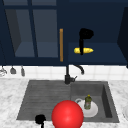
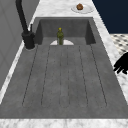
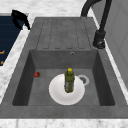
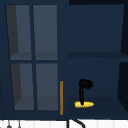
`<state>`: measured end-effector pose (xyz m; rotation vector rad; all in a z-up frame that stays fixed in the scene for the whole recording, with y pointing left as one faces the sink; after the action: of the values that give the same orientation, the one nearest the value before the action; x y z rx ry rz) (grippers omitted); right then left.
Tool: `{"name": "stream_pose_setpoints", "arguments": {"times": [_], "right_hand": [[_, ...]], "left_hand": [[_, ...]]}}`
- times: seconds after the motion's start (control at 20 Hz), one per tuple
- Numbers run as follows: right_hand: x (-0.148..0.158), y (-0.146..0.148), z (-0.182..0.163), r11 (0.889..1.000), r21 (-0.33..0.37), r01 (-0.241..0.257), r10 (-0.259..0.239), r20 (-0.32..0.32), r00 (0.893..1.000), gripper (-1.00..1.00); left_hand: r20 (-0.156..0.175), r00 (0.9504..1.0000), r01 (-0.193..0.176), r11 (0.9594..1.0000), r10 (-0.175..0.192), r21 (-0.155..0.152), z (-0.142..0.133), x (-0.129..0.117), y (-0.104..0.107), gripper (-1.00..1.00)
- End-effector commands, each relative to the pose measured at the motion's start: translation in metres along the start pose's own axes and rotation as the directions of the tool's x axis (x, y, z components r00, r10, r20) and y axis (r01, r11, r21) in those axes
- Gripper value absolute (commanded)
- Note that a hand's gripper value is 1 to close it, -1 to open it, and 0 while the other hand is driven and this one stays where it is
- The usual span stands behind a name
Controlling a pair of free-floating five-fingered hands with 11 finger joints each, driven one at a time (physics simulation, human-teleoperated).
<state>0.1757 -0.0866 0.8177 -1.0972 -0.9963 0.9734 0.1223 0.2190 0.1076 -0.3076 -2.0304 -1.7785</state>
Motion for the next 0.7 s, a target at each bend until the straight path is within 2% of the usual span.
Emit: {"name": "stream_pose_setpoints", "arguments": {"times": [0.0,0.25,0.5,0.65], "right_hand": [[0.005,0.002,-0.023,0.998,0.045,-0.038,0.037,0.038,0.999,-1.0],[0.008,0.023,-0.053,0.997,0.067,-0.029,0.023,0.081,0.996,-1.0],[0.008,0.049,-0.073,0.996,0.082,-0.035,0.023,0.153,0.988,-1.0],[0.014,0.053,-0.072,0.986,0.161,-0.033,0.006,0.163,0.987,-1.0]], "left_hand": [[0.0,1.0,0.0,1.0,0.0,0.0,0.0,0.0,0.0,0.0],[0.0,1.0,0.0,1.0,0.0,0.0,0.0,0.0,0.0,0.0],[0.0,1.0,0.0,1.0,0.0,0.0,0.0,0.0,0.0,0.0],[0.0,1.0,0.0,1.0,0.0,0.0,0.0,0.0,0.0,0.0]]}}
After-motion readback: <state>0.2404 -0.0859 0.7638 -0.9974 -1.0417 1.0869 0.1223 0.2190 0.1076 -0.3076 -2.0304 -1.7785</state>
